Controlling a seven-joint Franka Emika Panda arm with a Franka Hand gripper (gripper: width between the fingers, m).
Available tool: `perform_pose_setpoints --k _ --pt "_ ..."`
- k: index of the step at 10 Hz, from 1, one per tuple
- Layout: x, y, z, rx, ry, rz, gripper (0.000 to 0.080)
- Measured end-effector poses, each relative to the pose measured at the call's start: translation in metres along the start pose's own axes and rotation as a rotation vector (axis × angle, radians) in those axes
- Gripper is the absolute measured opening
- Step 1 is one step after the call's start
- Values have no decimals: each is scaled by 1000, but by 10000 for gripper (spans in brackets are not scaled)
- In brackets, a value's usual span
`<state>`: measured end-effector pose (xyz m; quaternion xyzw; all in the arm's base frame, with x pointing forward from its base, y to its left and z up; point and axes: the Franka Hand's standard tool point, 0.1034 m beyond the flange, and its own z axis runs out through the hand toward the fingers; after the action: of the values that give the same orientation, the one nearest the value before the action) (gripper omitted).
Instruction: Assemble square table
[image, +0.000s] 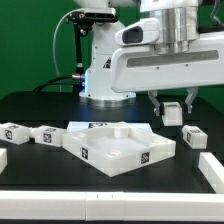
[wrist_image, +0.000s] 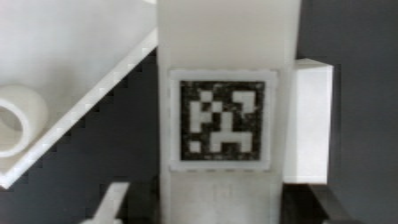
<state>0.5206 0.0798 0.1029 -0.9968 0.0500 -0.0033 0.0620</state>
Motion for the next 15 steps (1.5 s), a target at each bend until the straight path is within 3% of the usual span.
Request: perform_pose_setpoints --k 2,3,7,10,15 --pt "-41 -2 3 -13 -14 -8 287" --pt "-48 -3 6 -17 3 -4 287" --pt "-48 -1 8 -18 1 -1 287" --pt "-80 2 29 -29 -5 -2 287" --pt "-82 3 33 -32 -3 -3 287"
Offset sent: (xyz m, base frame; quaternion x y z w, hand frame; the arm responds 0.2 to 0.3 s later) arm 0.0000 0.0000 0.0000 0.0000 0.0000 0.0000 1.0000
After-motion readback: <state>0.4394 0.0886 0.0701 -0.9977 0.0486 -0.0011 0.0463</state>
